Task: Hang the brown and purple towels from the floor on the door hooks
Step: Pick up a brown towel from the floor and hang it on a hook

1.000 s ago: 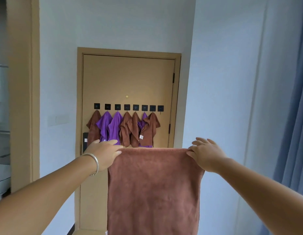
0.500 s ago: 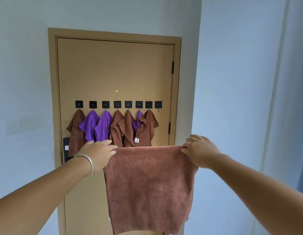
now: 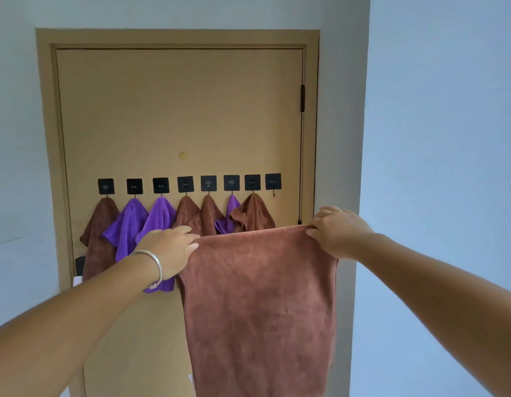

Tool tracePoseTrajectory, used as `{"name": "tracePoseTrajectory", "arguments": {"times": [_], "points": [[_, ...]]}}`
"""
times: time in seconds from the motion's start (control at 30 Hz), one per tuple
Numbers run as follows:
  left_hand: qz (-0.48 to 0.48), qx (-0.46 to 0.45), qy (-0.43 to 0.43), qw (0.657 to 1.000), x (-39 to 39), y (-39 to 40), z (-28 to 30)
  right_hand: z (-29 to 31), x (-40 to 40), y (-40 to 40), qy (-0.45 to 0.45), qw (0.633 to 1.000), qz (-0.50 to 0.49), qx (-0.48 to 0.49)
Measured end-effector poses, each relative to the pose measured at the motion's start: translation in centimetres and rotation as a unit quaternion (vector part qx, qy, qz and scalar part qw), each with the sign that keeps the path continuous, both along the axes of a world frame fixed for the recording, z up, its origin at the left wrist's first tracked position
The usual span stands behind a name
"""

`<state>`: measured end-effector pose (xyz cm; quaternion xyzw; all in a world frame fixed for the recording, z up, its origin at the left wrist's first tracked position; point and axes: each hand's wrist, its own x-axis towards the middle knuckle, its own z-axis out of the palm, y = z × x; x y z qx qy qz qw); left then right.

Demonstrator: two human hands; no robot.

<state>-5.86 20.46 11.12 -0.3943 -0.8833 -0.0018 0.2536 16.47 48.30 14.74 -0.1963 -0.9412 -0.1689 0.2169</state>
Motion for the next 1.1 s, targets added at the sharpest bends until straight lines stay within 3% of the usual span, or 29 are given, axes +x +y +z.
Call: {"name": "tracePoseTrajectory", "arguments": {"times": [0.57, 0.83, 1.0, 1.1], "points": [[-0.078, 0.062, 0.071, 0.992, -19.8, 18.8, 1.8, 0.6, -19.2, 14.6, 0.062, 0.98, -0.187, -0.017], [-0.185, 0.113, 0.124, 0.968, -25.3, 25.3, 2.8, 0.8, -24.8, 20.3, 0.156, 0.967, -0.179, -0.089], [-0.295, 0.111, 0.166, 0.934, -26.1, 27.5, 2.8, 1.2, -26.6, 22.9, 0.191, 0.972, -0.129, -0.054], [-0.283, 0.057, 0.237, 0.927, -26.2, 28.7, 3.6, 1.8, -27.3, 23.4, 0.198, 0.976, -0.085, -0.013]]}}
